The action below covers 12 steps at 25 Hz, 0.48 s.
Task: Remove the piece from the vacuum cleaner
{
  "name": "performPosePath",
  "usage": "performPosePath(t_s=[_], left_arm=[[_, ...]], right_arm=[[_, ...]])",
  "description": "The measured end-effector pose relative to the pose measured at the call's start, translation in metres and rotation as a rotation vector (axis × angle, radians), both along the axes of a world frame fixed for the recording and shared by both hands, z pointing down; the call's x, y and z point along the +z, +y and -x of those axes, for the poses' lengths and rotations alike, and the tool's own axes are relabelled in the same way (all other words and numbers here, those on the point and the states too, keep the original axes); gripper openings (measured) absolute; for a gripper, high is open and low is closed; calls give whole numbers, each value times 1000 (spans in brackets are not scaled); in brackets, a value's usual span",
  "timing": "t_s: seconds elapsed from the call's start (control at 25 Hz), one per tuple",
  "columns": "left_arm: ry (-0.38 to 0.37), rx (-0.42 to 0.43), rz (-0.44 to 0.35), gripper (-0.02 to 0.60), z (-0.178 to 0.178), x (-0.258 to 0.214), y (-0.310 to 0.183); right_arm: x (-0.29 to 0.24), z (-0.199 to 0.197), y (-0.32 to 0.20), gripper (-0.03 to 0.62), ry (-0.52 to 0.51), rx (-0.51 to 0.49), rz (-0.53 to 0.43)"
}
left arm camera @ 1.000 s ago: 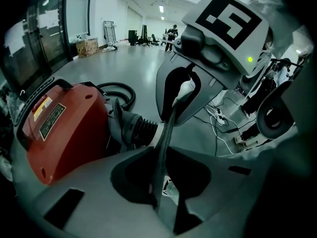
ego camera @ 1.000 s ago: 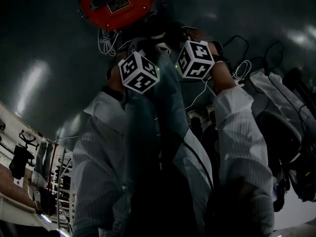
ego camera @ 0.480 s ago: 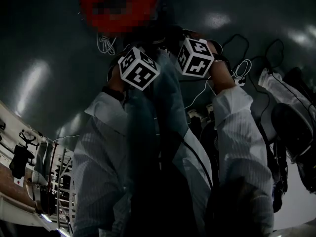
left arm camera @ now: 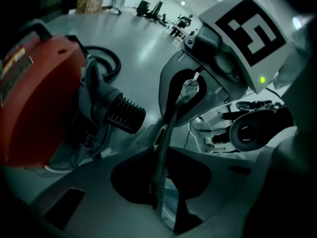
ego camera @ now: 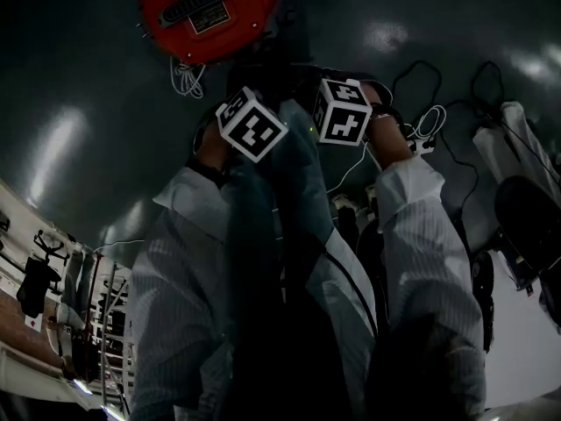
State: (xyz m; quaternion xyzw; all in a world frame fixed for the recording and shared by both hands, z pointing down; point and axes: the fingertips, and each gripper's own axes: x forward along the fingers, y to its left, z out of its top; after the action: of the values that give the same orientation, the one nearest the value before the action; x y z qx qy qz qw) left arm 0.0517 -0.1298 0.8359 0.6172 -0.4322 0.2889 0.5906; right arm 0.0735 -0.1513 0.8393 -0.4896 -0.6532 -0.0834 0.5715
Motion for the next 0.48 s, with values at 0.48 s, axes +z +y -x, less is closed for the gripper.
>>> performPosePath(t_s=[0.48], left_arm=[[-180,-123,-277,72,56,-180,-35]], right_arm=[[-182,41,-28,32,-195,500,87]])
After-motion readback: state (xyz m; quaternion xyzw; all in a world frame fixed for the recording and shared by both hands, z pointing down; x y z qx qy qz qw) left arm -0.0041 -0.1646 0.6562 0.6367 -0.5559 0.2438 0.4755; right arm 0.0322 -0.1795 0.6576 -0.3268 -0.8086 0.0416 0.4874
